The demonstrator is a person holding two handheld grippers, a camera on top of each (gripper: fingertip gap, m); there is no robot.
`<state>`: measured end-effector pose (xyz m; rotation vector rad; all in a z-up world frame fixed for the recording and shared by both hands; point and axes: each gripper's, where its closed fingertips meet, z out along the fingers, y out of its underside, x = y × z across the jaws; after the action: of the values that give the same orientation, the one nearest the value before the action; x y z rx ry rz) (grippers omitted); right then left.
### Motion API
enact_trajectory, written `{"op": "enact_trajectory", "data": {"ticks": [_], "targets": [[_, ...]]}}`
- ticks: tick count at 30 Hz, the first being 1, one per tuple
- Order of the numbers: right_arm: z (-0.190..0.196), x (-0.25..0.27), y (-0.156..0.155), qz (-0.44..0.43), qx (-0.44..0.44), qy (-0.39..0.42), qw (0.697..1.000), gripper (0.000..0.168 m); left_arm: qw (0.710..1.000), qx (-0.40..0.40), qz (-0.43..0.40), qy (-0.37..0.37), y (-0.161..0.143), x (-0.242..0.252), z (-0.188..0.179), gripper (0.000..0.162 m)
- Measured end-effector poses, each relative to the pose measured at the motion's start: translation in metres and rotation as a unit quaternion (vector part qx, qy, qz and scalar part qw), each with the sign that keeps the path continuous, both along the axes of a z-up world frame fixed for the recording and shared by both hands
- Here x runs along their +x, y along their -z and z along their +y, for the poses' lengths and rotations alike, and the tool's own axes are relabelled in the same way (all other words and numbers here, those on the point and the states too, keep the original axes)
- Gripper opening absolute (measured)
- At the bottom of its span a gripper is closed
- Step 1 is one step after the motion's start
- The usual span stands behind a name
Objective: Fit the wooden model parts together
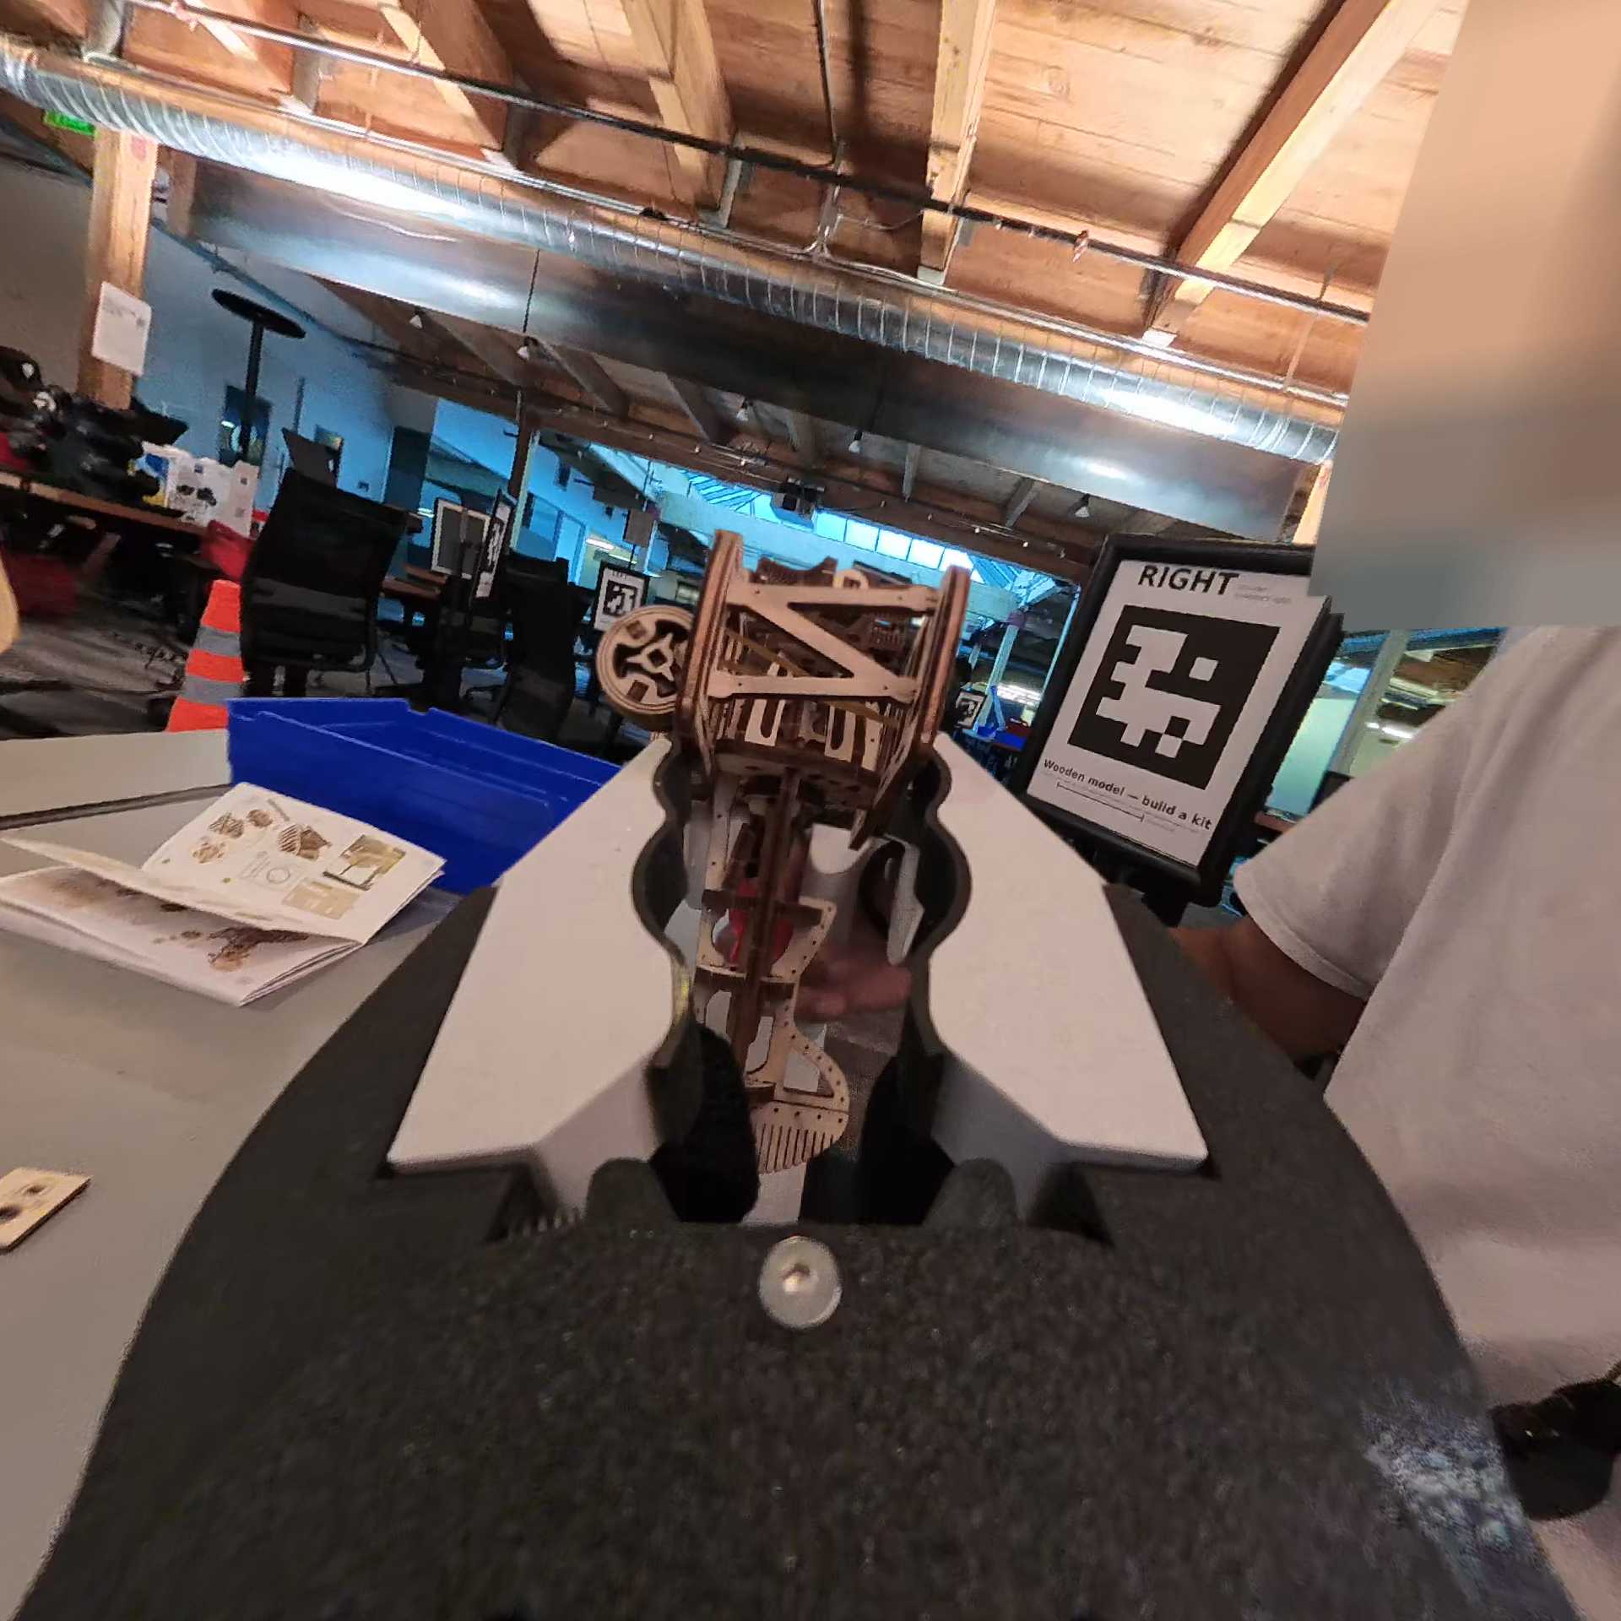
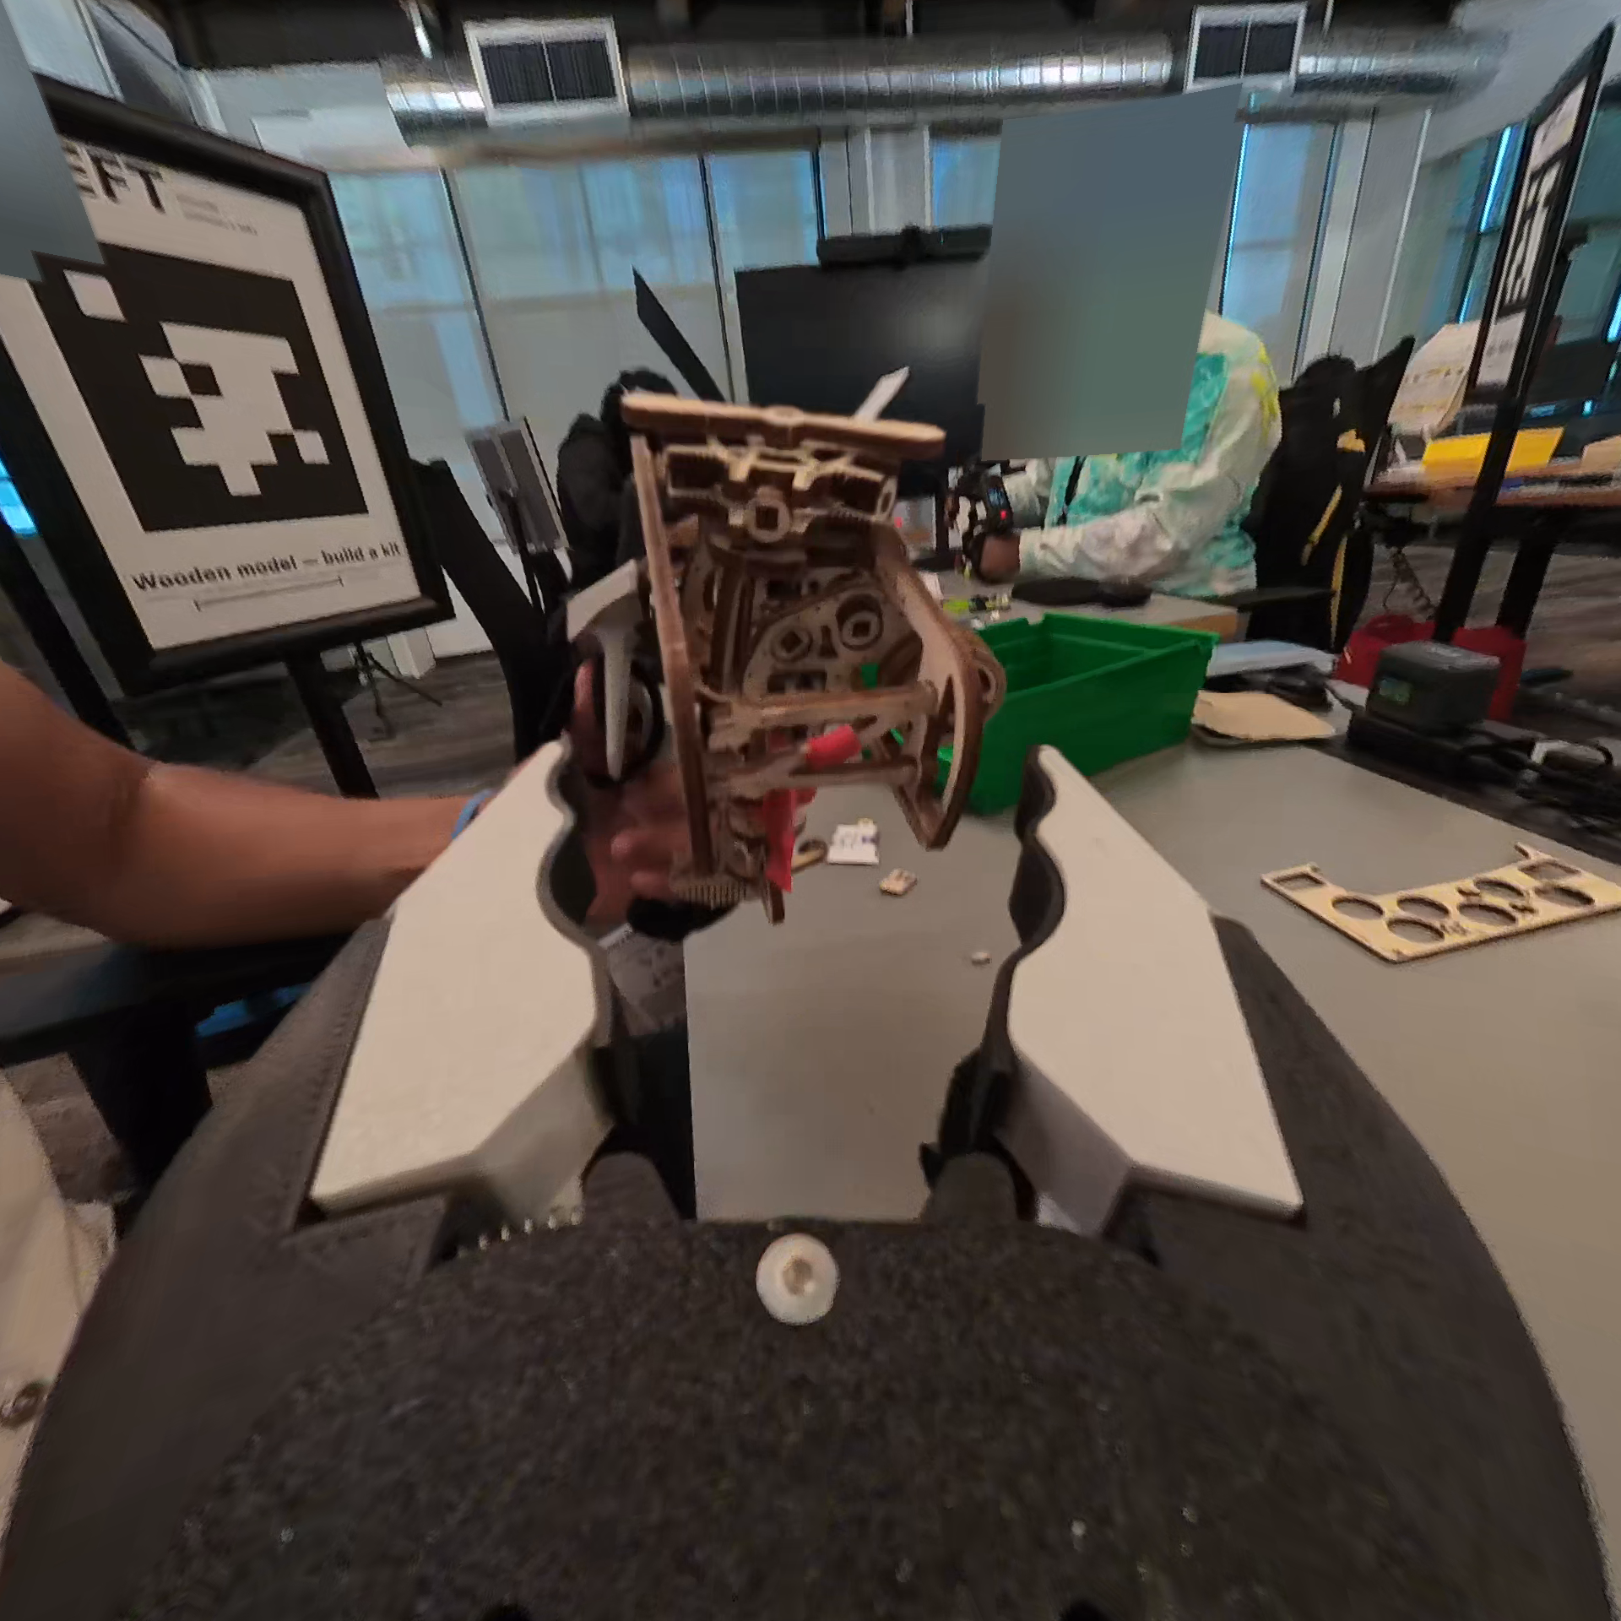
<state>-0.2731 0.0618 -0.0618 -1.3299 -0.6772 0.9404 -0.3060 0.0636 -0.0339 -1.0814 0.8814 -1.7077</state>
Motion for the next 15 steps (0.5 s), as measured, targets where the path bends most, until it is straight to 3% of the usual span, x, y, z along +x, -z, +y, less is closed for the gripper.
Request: {"op": "enact_trajectory", "data": {"ticks": [4,6,9,12,15], "targets": [[-0.006,0.007,-0.017,0.051,0.049,0.012,0.997,0.069,1.0,0.009,-0.023,0.012,-0.004,0.005,-0.01,0.047],[-0.006,0.011,-0.015,0.043,0.056,0.011,0.997,0.068,1.0,0.007,-0.015,0.011,-0.002,0.008,-0.011,0.048],[-0.002,0.014,-0.006,0.028,0.02,-0.019,0.999,0.066,1.0,0.017,0.004,-0.005,0.004,0.012,-0.009,0.048],[0.009,0.022,0.004,0.028,-0.051,-0.05,0.997,0.064,0.999,-0.011,0.038,-0.001,0.015,0.016,-0.004,0.064],[0.02,0.032,0.019,0.02,-0.121,-0.1,0.987,0.064,0.996,-0.024,0.084,-0.011,0.034,0.018,0.005,0.067]]}}
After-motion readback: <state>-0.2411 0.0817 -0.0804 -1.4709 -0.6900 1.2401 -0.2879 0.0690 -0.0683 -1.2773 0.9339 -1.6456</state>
